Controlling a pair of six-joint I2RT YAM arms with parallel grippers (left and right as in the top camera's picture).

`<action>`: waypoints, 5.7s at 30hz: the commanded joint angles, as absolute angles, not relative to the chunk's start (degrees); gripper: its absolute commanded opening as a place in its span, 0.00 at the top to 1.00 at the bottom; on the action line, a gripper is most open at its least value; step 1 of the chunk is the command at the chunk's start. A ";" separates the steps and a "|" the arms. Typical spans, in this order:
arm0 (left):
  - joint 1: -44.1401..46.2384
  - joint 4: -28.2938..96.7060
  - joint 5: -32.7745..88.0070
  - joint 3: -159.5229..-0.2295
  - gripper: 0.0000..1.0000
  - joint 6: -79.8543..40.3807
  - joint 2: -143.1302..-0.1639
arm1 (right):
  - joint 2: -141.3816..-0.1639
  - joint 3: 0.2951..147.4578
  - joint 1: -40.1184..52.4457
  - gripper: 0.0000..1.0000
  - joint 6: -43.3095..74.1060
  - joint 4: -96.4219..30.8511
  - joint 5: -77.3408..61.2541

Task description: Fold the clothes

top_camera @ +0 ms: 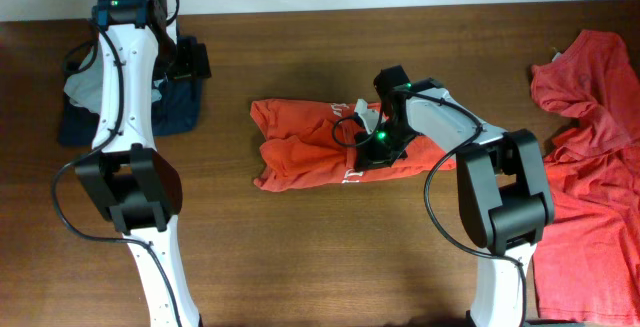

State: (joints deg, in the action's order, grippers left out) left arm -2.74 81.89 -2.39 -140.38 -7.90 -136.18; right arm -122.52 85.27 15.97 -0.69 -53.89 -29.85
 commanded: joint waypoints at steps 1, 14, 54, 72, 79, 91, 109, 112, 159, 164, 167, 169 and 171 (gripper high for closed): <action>-2.79 81.95 -2.39 -141.43 0.01 -7.66 -134.96 | -122.83 87.55 15.66 0.92 -1.10 -56.66 -33.12; -2.76 81.95 -2.39 -141.43 0.01 -7.66 -134.96 | -121.89 105.10 13.02 0.75 -2.09 -59.42 -30.17; -2.79 81.95 -2.39 -141.43 0.01 -7.66 -134.96 | -118.26 110.28 -6.81 0.43 -6.90 -71.50 -20.49; -2.79 81.93 -2.39 -141.43 0.01 -7.66 -134.98 | -118.69 88.60 -16.10 0.43 -13.30 -57.56 -28.21; -2.76 81.95 -2.39 -141.43 0.01 -7.66 -134.98 | -118.72 80.51 -16.10 0.43 -13.08 -47.86 -35.86; -2.79 81.95 -2.39 -141.43 0.01 -7.66 -134.96 | -118.80 72.47 -15.81 0.39 -13.08 -35.90 -42.87; -2.79 81.95 -2.39 -141.43 0.01 -7.66 -134.96 | -118.78 74.08 -15.81 0.96 -12.64 -32.95 -41.39; -2.79 81.93 -2.39 -141.43 0.01 -7.66 -134.96 | -118.74 75.99 -17.17 0.96 -11.73 -34.89 -41.34; -2.79 81.95 -2.39 -141.43 0.01 -7.66 -134.98 | -118.76 116.09 6.00 0.96 -21.04 -82.26 -9.52; -2.79 81.95 -2.39 -141.43 0.01 -7.66 -134.96 | -118.89 113.54 10.59 0.96 -20.99 -81.76 -9.41; -2.79 81.93 -2.39 -141.43 0.01 -7.66 -134.98 | -119.31 110.83 12.75 0.96 -20.95 -79.83 -9.43; -2.79 81.95 -2.39 -141.43 0.01 -7.66 -134.98 | -119.44 108.40 13.91 0.96 -20.32 -77.30 -9.65; -2.79 81.95 -2.39 -141.43 0.01 -7.66 -134.96 | -119.44 104.97 15.22 0.96 -19.75 -73.47 -10.07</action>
